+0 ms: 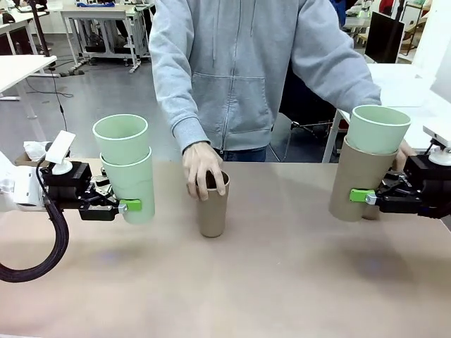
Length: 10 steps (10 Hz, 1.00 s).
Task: Stack the cups and store them in the basket.
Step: Place the stack of Reusable plastic cups into the Pantry Basket.
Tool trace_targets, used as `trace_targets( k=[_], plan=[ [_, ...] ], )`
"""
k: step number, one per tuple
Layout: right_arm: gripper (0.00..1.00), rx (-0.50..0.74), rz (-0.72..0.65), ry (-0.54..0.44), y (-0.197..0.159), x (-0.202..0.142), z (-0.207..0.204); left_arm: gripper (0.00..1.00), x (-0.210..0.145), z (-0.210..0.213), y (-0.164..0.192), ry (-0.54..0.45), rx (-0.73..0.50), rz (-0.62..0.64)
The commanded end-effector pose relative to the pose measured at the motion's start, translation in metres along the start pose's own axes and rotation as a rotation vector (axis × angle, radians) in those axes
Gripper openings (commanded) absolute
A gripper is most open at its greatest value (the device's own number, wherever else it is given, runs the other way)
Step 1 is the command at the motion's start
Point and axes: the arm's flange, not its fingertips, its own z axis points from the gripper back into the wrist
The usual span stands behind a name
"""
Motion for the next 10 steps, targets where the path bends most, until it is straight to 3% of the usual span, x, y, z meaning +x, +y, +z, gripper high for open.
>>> trace_targets(
  k=[1,10],
  plan=[
    [0.85,-0.002,0.006,-0.002,-0.0001,0.0018,-0.0001,0.83,0.0019,-0.0004,-0.0002,-0.002,-0.002,0.000],
    [0.85,-0.002,0.006,-0.002,-0.0001,0.0018,-0.0001,0.83,0.0019,-0.0004,-0.0002,-0.002,-0.002,0.000]
  ],
)
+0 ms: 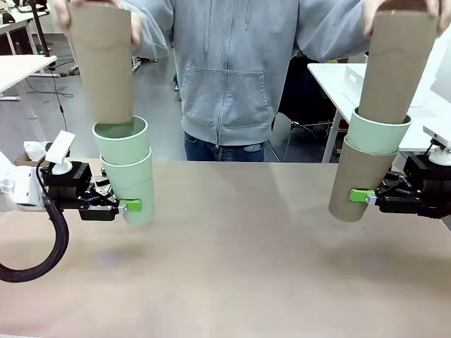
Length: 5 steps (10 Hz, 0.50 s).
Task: Stack the cups and store them in the basket.
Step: Place the stack of Reusable plastic cups into the Pantry Basket.
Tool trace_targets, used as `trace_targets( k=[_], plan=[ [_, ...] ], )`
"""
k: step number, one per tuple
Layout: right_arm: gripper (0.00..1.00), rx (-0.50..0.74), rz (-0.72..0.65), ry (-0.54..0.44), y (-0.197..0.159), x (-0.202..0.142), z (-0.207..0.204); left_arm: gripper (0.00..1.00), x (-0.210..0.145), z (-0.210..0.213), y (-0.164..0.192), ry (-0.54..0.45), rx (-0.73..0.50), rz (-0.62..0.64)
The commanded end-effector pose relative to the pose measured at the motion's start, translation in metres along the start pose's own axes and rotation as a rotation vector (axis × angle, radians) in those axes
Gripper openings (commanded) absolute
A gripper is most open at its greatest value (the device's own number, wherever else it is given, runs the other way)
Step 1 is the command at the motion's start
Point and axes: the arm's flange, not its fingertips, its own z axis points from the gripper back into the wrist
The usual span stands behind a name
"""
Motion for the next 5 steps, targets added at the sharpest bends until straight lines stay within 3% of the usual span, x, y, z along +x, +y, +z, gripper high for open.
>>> trace_targets(
  k=[1,5],
  plan=[
    [0.85,-0.002,0.006,-0.002,-0.0001,0.0019,-0.0001,0.83,0.0021,-0.0004,-0.0001,-0.003,-0.003,-0.001],
    [0.85,-0.002,0.006,-0.002,-0.0001,0.0019,-0.0001,0.83,0.0021,-0.0004,-0.0001,-0.003,-0.003,-0.001]
  ],
)
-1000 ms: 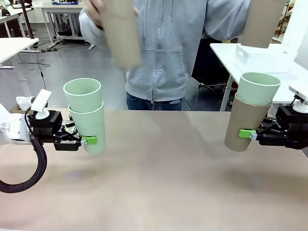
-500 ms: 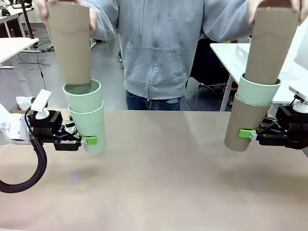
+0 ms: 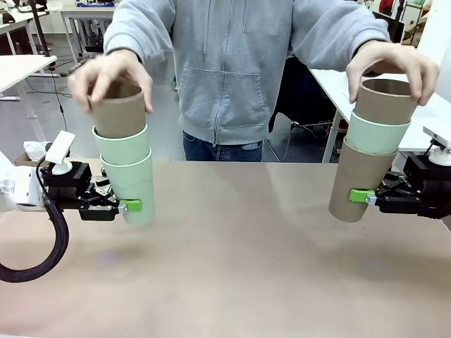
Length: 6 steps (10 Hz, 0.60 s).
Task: Stack the cups and store them in the basket.
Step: Place the stack of Reusable plastic cups into the Pantry Basket.
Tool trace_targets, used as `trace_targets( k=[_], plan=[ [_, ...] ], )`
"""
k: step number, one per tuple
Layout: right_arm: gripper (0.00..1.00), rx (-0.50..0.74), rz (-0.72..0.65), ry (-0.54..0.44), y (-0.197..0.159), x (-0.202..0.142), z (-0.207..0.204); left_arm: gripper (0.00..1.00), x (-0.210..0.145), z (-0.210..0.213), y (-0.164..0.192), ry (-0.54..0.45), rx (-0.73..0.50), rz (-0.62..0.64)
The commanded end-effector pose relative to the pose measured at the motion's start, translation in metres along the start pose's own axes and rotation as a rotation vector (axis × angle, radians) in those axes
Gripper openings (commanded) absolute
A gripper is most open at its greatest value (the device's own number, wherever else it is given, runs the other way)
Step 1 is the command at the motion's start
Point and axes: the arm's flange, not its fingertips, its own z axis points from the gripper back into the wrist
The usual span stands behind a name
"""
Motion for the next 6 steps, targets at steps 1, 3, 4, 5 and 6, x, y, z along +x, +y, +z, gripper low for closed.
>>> trace_targets(
  k=[1,3,4,5,6],
  plan=[
    [0.85,-0.002,0.007,-0.002,-0.0002,0.0025,-0.0001,0.83,0.0022,-0.0004,-0.0001,-0.003,-0.003,-0.001],
    [0.85,-0.002,0.007,-0.002,-0.0002,0.0025,-0.0001,0.83,0.0022,-0.0004,-0.0001,-0.003,-0.003,-0.001],
    [0.85,-0.002,0.007,-0.002,-0.0002,0.0025,-0.0001,0.83,0.0022,-0.0004,-0.0001,-0.003,-0.003,-0.001],
    [0.85,-0.002,0.007,-0.002,-0.0002,0.0025,-0.0001,0.83,0.0022,-0.0004,-0.0001,-0.003,-0.003,-0.001],
    [0.85,-0.002,0.007,-0.002,-0.0002,0.0025,-0.0001,0.83,0.0022,-0.0004,-0.0001,-0.003,-0.003,-0.001]
  ],
)
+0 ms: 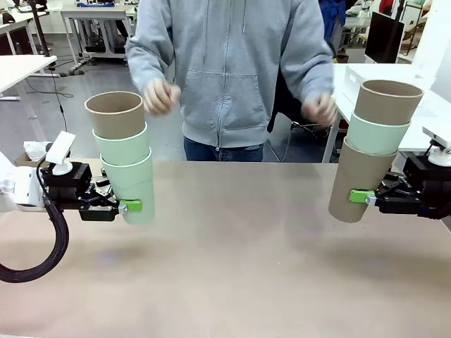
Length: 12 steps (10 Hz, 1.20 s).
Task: Stack the cups and store them in the basket.
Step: Place the stack of Reusable plastic cups into the Pantry Basket.
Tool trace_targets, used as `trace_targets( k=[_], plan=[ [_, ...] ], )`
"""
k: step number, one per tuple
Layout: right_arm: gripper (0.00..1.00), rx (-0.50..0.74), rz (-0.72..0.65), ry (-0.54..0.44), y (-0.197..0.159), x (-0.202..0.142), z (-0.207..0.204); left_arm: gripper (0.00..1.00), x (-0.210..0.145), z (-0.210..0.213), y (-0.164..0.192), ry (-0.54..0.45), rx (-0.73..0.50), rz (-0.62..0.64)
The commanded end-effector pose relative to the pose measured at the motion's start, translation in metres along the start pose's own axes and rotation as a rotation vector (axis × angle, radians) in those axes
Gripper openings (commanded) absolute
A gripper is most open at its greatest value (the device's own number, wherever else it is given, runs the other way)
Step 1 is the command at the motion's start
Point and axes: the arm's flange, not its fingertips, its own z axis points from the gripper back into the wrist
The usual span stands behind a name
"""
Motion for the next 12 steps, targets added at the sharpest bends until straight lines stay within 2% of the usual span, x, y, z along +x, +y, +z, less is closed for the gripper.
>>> trace_targets(
  k=[1,12],
  plan=[
    [0.85,-0.003,0.010,-0.002,0.0000,0.0035,0.0000,0.83,0.0032,-0.0004,-0.0001,-0.003,-0.003,-0.003],
    [0.85,-0.003,0.010,-0.002,0.0000,0.0035,0.0000,0.83,0.0032,-0.0004,-0.0001,-0.003,-0.003,-0.003]
  ],
)
